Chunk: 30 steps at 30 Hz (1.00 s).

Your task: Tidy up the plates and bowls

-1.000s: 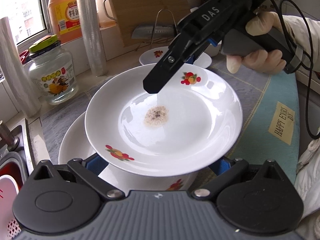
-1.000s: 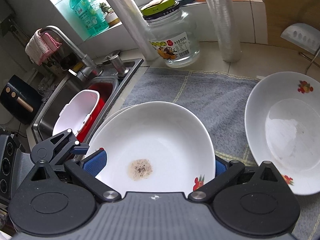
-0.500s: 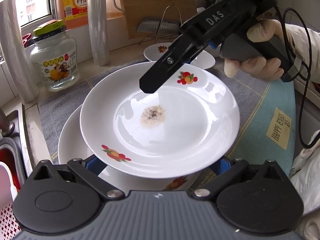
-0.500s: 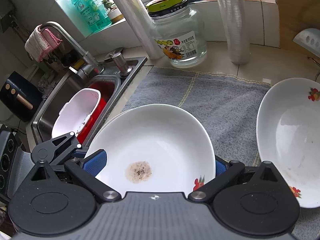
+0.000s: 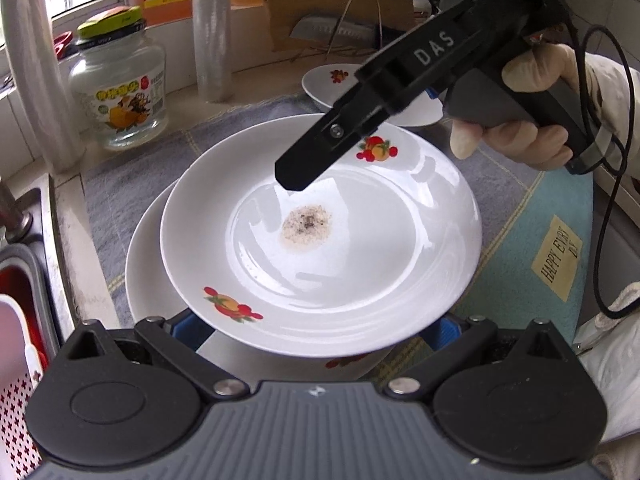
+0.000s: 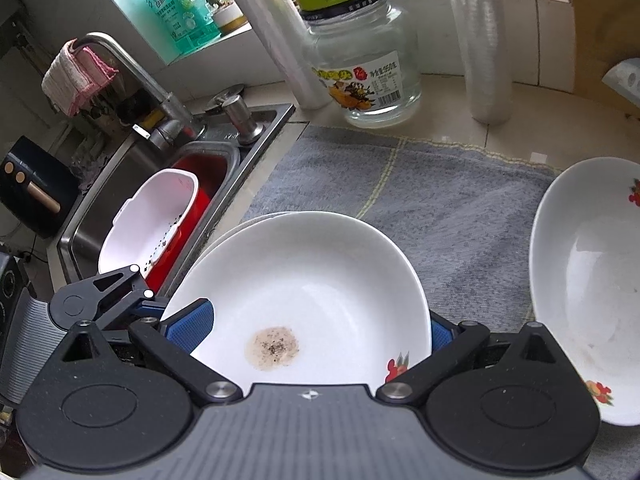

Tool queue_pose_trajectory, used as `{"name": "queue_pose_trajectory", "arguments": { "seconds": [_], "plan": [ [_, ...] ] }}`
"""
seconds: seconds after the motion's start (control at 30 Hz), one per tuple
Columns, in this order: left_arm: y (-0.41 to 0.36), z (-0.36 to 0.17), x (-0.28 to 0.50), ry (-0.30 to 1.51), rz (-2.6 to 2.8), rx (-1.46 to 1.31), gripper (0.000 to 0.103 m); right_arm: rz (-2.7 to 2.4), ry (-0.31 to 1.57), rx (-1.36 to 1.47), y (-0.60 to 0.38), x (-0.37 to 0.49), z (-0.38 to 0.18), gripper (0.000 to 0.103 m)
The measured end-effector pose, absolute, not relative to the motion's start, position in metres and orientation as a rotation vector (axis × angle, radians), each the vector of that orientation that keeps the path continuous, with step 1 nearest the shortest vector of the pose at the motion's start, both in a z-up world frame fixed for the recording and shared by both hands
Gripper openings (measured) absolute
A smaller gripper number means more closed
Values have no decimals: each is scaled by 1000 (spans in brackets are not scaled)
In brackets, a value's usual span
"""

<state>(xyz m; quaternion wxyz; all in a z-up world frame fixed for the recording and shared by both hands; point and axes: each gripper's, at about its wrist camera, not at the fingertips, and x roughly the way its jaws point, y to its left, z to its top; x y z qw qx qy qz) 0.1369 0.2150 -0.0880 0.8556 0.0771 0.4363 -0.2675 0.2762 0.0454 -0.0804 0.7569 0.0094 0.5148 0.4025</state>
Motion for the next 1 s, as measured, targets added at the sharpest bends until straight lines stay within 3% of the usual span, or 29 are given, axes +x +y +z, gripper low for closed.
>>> {"name": "queue_pose_trajectory", "arguments": {
  "seconds": [1.0],
  "plan": [
    [219, -82, 141, 1032, -522, 115, 102, 852, 1169, -7, 62, 279, -85, 103]
  ]
}}
